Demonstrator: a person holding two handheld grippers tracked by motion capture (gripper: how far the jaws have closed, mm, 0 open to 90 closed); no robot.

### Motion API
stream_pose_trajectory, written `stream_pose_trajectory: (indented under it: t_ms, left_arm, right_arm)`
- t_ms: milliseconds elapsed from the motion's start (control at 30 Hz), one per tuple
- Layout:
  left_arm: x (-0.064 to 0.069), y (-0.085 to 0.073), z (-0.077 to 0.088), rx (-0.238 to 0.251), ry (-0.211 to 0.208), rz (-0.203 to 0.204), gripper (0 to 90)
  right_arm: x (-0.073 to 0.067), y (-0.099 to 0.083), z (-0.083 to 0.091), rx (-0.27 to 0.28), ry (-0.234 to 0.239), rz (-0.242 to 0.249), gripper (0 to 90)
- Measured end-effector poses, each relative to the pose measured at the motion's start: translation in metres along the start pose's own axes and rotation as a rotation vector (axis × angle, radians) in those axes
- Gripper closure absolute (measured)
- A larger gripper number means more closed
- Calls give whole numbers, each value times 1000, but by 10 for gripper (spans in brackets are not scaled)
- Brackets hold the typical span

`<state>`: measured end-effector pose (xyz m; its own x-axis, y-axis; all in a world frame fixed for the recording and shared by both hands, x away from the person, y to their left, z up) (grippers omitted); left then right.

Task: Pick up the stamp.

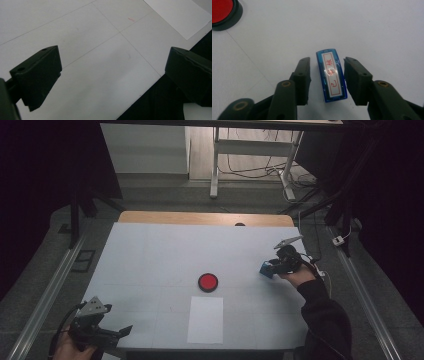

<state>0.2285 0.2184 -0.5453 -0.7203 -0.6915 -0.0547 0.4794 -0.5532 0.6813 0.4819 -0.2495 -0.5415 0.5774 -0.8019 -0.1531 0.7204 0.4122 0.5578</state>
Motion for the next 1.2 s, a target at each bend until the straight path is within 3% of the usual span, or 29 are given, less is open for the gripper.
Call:
stream_pose_trajectory:
  t_ms: [367, 700, 1200]
  left_arm:
    - [0, 0, 0, -1, -1, -1, 15]
    - [1, 0, 0, -1, -4, -6, 16]
    - [1, 0, -1, -4, -7, -8, 17]
  right_arm:
    - [0, -1, -1, -3, -3, 4, 696]
    - [-1, 1, 4, 17, 7, 4, 703]
    - [-22, 4, 23, 84, 33, -10, 704]
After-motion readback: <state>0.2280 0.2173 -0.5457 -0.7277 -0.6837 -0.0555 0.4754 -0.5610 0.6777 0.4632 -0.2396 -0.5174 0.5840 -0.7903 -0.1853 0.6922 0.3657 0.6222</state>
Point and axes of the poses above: each handheld gripper's, and its own axes: z roughly backward along the jaws, y roughly out of its top, x roughly to its right, the point moved 9 cm from there along -z, roughly forward along the jaws, and after that the axes turned 15 degrees about -z, right-handed, at the moved point
